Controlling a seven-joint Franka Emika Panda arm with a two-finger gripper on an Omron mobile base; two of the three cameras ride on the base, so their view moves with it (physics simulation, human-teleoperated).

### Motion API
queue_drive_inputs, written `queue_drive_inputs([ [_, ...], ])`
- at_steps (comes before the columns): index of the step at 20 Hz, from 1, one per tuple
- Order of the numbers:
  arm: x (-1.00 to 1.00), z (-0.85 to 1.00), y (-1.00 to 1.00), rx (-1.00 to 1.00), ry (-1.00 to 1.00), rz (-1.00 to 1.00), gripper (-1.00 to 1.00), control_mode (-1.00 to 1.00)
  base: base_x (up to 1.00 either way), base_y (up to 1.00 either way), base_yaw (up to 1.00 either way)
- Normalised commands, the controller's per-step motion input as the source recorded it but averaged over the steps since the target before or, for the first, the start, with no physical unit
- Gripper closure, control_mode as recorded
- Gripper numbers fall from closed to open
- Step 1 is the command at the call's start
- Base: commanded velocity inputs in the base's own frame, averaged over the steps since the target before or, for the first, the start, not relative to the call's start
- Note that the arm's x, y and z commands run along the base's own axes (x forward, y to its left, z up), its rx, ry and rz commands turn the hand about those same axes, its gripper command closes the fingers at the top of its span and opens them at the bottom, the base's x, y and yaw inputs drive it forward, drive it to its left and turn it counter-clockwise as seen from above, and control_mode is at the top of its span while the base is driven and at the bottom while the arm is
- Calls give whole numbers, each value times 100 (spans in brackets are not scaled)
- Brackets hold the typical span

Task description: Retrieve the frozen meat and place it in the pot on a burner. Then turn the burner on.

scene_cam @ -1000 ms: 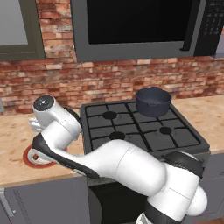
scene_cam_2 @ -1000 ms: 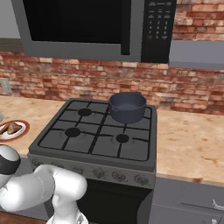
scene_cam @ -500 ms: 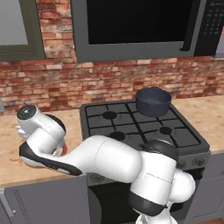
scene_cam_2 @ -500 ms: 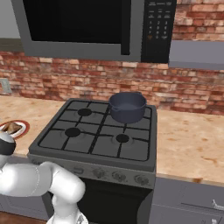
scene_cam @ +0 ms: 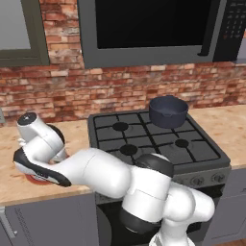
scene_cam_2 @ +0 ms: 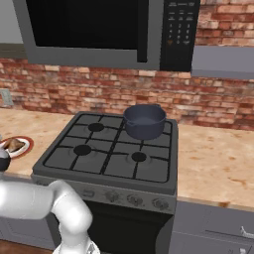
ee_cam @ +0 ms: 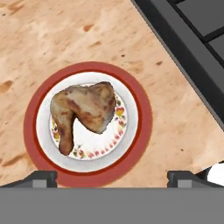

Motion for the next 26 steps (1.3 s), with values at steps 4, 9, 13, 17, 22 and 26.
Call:
queue_drive_inputs([
  [4,22,-17,4,-1,1,0,-100,-100,0,0,0],
  [9,33,-25,1,-3,2,0,-100,-100,0,0,0],
  [13,29,-4,19,0,9,0,-100,-100,0,0,0],
  [17,22,-3,39,0,16,0,-100,-100,0,0,0],
  [22,8,-2,39,0,14,-1,-100,-100,0,0,0],
  [26,0,-2,26,0,4,-8,-100,-100,0,0,0],
])
